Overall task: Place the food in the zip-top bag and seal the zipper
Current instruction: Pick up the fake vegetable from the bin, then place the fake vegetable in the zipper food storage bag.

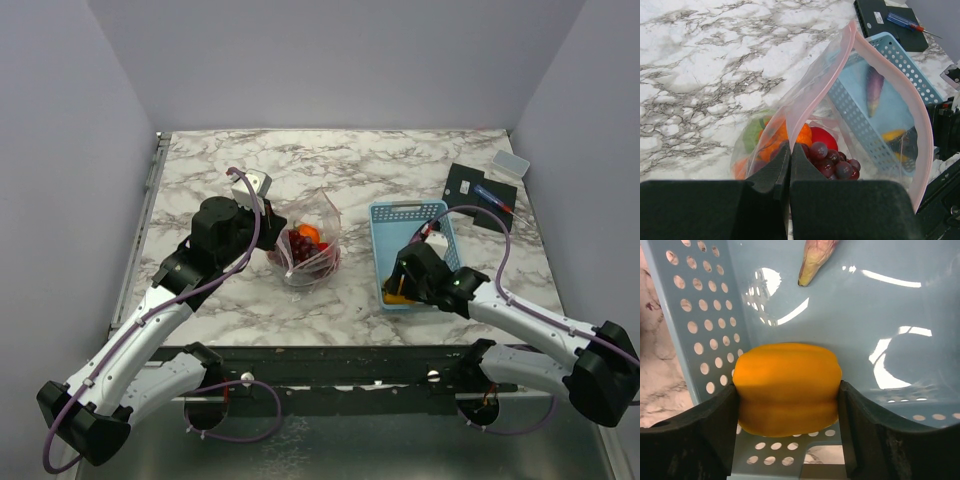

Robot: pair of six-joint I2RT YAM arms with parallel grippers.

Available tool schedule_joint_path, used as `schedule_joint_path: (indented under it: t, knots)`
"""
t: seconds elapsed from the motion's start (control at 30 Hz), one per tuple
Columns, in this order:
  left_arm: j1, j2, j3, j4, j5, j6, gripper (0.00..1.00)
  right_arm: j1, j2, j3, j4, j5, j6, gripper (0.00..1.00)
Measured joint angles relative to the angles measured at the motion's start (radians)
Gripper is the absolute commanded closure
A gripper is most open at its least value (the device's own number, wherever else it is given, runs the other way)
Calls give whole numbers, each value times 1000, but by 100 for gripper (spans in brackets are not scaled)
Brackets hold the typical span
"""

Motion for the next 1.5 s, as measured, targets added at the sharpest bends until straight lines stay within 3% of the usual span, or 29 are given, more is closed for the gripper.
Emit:
schedule_joint_path:
  t: [0.13,0.57,0.8,1.13,1.5]
  knots:
    - [0,0,0,0,0,0,100,0,-16,14,-33,12,-11,59]
    - [0,0,0,0,0,0,100,0,-98,220,-174,117,-90,61]
    - [0,0,0,0,1,0,100,0,-119,334,-169,98,-221,64]
    - [0,3,0,0,2,0,100,0,-114,508,-91,-63,-393,64]
    - [1,4,0,0,2,0,100,1,-26,685,35,-360,-481,64]
